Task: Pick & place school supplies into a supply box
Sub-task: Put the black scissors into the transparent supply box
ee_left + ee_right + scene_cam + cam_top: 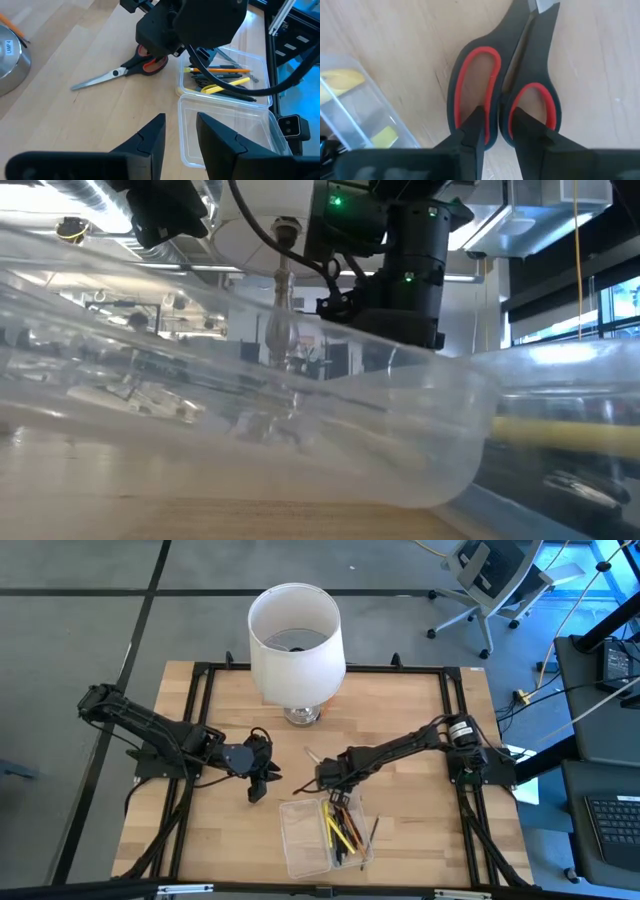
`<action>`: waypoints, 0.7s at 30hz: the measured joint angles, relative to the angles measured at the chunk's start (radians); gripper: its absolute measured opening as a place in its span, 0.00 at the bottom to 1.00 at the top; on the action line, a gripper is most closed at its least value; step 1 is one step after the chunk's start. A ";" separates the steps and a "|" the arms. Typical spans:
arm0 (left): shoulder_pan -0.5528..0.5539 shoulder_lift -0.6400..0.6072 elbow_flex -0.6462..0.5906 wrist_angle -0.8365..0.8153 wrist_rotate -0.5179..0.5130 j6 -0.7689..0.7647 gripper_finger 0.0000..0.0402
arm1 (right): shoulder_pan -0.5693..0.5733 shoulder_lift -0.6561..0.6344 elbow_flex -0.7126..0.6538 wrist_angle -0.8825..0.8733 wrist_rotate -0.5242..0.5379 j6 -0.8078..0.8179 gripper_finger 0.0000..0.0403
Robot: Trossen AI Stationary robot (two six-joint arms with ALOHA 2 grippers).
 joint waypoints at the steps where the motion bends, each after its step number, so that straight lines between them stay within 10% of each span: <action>1: 0.000 0.000 0.000 0.000 0.000 0.000 0.26 | 0.000 0.001 0.009 -0.006 0.000 -0.011 0.21; 21: -0.138 0.000 0.000 -0.142 -0.149 -0.230 0.25 | -0.022 0.007 0.203 -0.227 0.070 -0.067 0.21</action>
